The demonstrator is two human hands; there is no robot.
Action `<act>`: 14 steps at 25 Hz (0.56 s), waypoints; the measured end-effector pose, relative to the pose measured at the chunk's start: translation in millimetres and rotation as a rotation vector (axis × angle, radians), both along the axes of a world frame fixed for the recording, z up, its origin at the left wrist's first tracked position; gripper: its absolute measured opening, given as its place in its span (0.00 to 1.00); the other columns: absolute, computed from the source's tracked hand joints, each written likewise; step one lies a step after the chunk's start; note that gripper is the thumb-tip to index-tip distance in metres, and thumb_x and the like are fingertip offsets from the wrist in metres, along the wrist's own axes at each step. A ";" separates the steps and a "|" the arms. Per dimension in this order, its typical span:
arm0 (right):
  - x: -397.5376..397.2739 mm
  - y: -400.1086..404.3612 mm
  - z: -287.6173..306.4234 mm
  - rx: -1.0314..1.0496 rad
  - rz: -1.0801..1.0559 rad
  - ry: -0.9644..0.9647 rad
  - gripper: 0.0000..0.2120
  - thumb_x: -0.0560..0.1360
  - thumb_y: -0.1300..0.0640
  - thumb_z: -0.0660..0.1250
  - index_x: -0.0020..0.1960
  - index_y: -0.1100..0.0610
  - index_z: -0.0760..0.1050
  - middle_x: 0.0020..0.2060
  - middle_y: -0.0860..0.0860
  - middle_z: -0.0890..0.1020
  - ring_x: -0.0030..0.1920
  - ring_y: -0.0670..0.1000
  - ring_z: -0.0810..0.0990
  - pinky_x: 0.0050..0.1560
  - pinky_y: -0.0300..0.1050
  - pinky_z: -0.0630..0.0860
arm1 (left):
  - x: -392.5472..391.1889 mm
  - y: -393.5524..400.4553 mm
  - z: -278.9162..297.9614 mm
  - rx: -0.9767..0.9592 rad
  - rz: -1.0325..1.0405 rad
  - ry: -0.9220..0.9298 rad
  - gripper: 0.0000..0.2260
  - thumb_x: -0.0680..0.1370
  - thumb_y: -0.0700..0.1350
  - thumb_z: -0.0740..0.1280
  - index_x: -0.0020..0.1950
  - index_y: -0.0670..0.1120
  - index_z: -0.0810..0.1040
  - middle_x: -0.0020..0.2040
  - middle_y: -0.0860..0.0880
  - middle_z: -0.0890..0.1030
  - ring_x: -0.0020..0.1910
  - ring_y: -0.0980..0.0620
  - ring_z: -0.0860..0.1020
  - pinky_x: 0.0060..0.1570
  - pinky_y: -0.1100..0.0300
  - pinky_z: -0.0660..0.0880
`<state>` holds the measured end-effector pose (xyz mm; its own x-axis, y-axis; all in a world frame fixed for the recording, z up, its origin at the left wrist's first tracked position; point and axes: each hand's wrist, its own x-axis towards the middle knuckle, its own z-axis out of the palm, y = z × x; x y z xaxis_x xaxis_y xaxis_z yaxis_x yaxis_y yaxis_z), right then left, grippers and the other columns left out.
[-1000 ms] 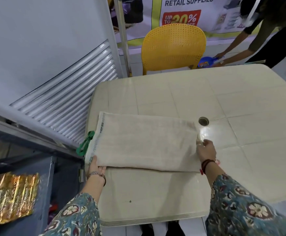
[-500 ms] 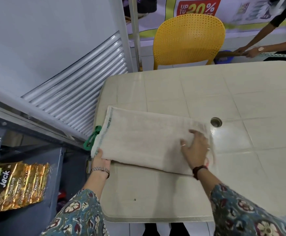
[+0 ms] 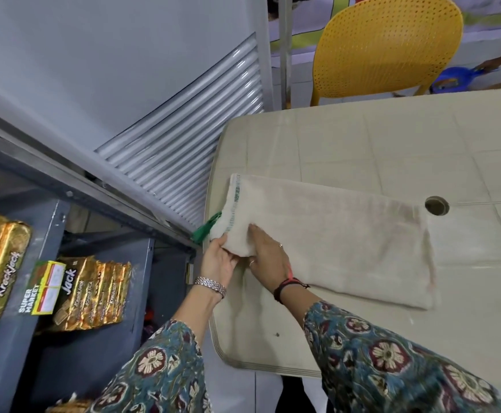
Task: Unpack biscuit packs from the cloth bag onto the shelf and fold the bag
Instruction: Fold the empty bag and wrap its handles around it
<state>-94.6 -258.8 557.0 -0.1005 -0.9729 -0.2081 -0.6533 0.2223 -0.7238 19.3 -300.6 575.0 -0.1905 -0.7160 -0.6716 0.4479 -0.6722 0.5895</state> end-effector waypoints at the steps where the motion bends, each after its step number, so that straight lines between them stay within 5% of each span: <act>1: 2.9 -1.1 2.9 -0.031 -0.009 -0.008 0.34 0.70 0.68 0.60 0.75 0.59 0.58 0.74 0.55 0.64 0.73 0.54 0.65 0.71 0.49 0.65 | 4.3 1.7 -4.5 0.009 -0.026 -0.007 0.14 0.79 0.41 0.55 0.64 0.44 0.70 0.58 0.44 0.78 0.57 0.48 0.75 0.62 0.56 0.69; 6: 11.6 -6.3 14.5 -0.078 0.002 -0.022 0.31 0.72 0.64 0.61 0.74 0.54 0.61 0.73 0.50 0.66 0.68 0.54 0.72 0.64 0.50 0.72 | 13.1 5.2 -3.7 0.035 -0.088 -0.020 0.14 0.76 0.49 0.56 0.52 0.43 0.77 0.40 0.49 0.83 0.44 0.51 0.76 0.45 0.60 0.70; 10: 7.3 -12.7 20.7 -0.016 -0.079 -0.129 0.22 0.75 0.64 0.59 0.67 0.53 0.73 0.60 0.56 0.81 0.59 0.58 0.78 0.58 0.48 0.73 | 21.5 -7.9 -10.0 0.072 0.040 0.069 0.24 0.78 0.57 0.52 0.64 0.42 0.71 0.54 0.42 0.79 0.53 0.46 0.77 0.54 0.52 0.75; 14: -4.7 -5.5 31.1 0.032 -0.023 -0.279 0.19 0.72 0.61 0.58 0.59 0.55 0.80 0.54 0.54 0.84 0.54 0.53 0.80 0.54 0.43 0.73 | 20.2 -38.6 -15.5 0.160 0.001 0.045 0.24 0.78 0.59 0.55 0.65 0.44 0.72 0.57 0.42 0.80 0.57 0.43 0.77 0.49 0.53 0.80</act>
